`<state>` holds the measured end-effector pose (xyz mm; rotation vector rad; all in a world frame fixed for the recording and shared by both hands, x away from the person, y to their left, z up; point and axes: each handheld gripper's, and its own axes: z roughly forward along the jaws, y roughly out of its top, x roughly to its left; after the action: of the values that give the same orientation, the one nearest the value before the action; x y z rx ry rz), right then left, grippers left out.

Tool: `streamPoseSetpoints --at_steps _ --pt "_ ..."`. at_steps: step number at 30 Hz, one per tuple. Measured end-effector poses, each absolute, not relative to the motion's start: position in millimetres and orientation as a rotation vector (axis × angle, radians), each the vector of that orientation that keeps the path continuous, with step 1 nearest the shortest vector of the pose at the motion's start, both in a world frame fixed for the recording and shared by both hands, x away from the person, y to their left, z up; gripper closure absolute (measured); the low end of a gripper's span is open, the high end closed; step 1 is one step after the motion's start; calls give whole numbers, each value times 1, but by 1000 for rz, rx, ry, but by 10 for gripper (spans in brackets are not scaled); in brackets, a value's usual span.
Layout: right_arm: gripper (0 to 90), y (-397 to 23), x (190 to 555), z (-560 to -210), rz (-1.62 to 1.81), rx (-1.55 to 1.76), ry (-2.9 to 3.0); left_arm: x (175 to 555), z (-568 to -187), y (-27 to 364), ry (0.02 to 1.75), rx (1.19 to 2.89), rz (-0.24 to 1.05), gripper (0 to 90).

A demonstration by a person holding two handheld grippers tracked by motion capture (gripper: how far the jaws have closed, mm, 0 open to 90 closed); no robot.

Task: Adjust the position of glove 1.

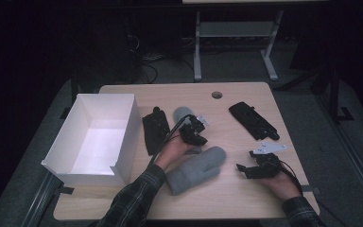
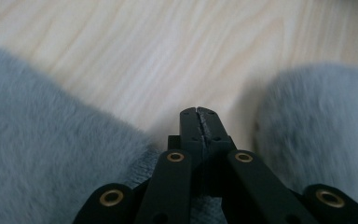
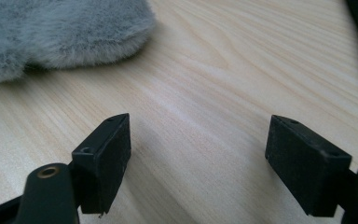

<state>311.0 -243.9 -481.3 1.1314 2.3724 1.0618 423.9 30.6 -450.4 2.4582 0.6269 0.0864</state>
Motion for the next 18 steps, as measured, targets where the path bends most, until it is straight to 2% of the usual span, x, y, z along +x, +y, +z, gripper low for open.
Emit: streamPoseSetpoints --at_steps 5,10,14,18 --pt "222 -244 311 -481 1065 1136 2371 408 -451 46 629 2467 89 895" --pt "221 -244 311 -481 1062 1133 2372 404 -437 59 650 2395 122 889" --pt "220 -244 311 -481 1063 1134 2372 424 -417 68 713 2332 200 884" --pt "220 -244 311 -481 1063 1134 2372 450 -415 77 787 2314 253 887"
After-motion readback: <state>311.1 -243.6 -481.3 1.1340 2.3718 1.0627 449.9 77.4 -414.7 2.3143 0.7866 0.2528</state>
